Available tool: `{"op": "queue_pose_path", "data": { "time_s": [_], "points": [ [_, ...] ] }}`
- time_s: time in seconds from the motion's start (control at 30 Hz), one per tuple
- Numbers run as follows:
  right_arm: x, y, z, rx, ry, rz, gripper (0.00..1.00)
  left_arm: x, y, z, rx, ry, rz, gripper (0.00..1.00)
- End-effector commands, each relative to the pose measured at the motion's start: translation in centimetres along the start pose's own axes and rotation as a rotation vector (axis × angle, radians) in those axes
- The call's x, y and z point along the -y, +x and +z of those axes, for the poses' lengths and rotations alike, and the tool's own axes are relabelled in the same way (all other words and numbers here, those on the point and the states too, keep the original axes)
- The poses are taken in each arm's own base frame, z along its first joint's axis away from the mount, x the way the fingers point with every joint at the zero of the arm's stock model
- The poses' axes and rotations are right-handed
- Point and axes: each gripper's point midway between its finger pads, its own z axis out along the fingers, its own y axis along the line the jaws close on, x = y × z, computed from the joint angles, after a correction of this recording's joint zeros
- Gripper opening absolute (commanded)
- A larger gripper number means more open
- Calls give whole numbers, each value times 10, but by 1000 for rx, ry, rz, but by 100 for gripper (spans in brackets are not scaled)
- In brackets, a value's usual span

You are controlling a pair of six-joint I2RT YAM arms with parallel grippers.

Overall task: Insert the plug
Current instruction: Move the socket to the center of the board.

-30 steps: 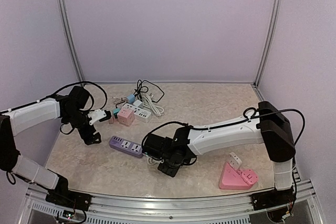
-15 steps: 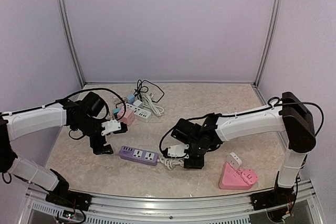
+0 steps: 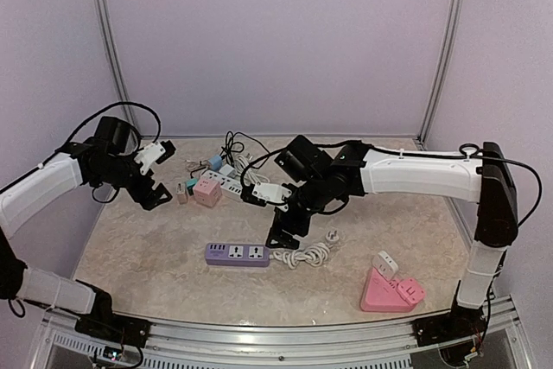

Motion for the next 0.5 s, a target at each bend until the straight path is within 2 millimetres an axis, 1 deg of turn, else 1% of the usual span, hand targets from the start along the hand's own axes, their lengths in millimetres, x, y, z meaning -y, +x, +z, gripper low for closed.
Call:
{"op": "queue_pose_path", "data": {
  "time_s": [0.0,0.07,0.1,0.13,0.17,0.2,0.23,0.27,0.3,0.33,0.37,0.4,0.47],
  "points": [
    [-6,-50,17,166,-12,117,100,-36,-43,2,91,-97,-191,97],
    [14,-56,28,163,85,194,100,-46,-57,13,82,-172,-208,99],
    [22,-59,32,153,123,228,100,-43,-64,21,76,-175,-196,99],
    [32,-56,37,133,172,289,100,-40,-72,26,75,-175,-180,99],
    [44,-56,37,123,235,333,100,-35,-79,36,61,-162,-171,99],
    [47,-52,40,108,253,364,100,-34,-85,41,61,-153,-178,99],
    [53,-49,38,99,296,392,100,-33,-91,50,56,-141,-189,99],
    [56,-45,38,93,321,412,100,-36,-92,62,35,-140,-208,99],
    [58,-41,36,93,340,432,100,-43,-96,67,33,-159,-228,99],
    [57,-33,37,80,353,446,100,-50,-98,76,24,-184,-244,97],
    [56,-29,35,83,359,459,100,-57,-99,82,20,-209,-257,95],
    [54,-26,34,87,359,470,100,-59,-96,94,-1,-213,-262,92],
    [50,-19,29,99,356,495,100,-57,-94,109,-25,-201,-264,88]
  ]
}}
